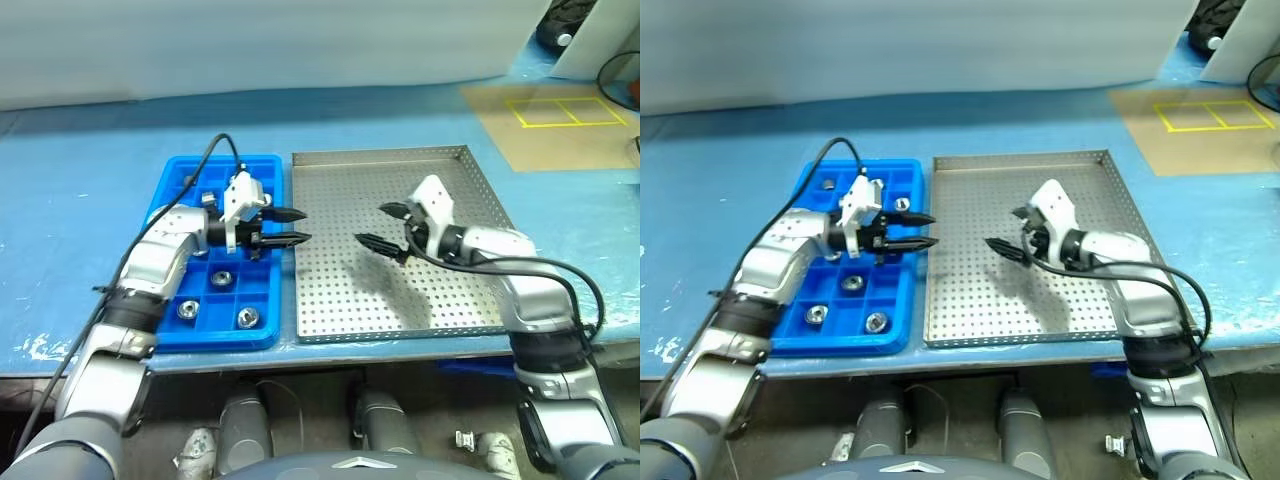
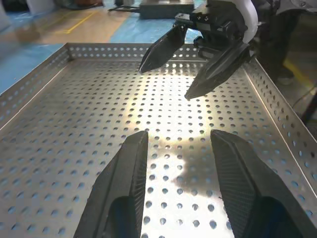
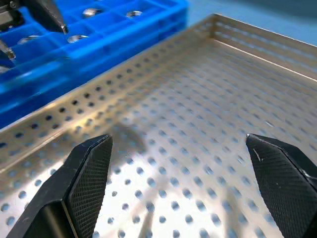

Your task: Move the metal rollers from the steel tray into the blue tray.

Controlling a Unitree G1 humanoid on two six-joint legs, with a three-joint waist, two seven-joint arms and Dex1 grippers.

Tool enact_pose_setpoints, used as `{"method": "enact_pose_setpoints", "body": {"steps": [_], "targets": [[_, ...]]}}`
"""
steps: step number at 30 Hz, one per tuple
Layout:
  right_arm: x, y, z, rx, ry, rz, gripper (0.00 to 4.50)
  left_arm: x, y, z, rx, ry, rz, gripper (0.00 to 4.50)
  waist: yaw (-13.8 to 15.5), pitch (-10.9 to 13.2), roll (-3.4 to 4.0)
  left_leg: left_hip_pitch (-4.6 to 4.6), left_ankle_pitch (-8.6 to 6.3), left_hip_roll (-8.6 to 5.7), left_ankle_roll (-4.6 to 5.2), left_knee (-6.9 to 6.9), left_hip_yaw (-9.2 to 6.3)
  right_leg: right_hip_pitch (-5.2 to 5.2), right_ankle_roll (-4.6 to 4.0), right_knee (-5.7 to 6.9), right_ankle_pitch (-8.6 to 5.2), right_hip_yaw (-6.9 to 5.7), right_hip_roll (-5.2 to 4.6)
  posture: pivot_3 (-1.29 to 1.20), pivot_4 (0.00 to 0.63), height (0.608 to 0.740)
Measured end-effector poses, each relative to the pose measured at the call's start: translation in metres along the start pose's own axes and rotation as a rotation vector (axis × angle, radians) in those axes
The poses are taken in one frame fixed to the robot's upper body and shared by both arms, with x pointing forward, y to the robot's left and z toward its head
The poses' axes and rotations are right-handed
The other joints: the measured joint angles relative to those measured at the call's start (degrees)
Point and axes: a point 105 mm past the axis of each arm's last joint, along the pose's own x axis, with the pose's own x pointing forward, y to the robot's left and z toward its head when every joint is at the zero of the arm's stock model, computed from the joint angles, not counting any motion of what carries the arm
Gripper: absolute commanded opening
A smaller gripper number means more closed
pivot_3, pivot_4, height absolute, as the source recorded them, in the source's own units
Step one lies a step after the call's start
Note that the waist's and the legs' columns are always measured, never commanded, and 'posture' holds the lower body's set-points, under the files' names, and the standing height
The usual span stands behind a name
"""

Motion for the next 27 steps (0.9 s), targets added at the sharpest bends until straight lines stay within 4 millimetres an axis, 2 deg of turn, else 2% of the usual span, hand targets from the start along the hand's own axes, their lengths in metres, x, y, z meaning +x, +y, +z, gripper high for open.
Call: {"method": "enact_pose_setpoints", "body": {"steps": [4,13,16,20,27], "targets": [[-0.008,0.000,-0.003,0.027,-0.005,-0.068,4.41,0.008,0.001,-0.006,0.001,-0.001,-0.030,2.14,-1.48,0.00,0.01,0.23,-0.05,0.01,0.08,0.00,0.00,0.17,-0.05,-0.01,0.03,0.03,0.02,-0.48,0.150,0.740],[-0.012,0.001,-0.004,0.065,-0.013,-0.109,4.41,0.007,-0.006,-0.017,-0.020,0.006,-0.041,2.14,-1.27,0.00,0.01,0.24,-0.20,-0.01,0.32,0.06,0.01,0.29,-0.08,-0.07,0.05,0.01,-0.01,-0.42,0.150,0.740],[-0.011,0.002,-0.003,0.066,-0.017,-0.103,4.41,0.005,-0.009,-0.022,-0.037,0.009,-0.030,2.14,-1.20,0.00,0.01,0.23,-0.20,0.00,0.32,0.05,0.00,0.29,-0.08,-0.07,0.05,-0.01,-0.02,-0.39,0.150,0.740],[-0.002,0.006,0.003,0.057,-0.023,-0.062,4.41,0.004,-0.011,-0.017,-0.012,0.005,-0.012,2.14,-1.09,0.00,0.02,0.26,-0.20,0.00,0.31,0.05,0.00,0.30,-0.08,-0.06,0.05,-0.03,-0.04,-0.36,0.150,0.740],[0.004,0.000,0.006,0.052,-0.025,-0.050,4.41,-0.011,-0.004,-0.018,-0.012,0.019,0.069,2.14,-0.91,0.00,0.02,0.24,-0.20,-0.01,0.31,0.03,0.00,0.30,-0.08,-0.09,0.04,-0.04,-0.05,-0.33,0.150,0.740]]}}
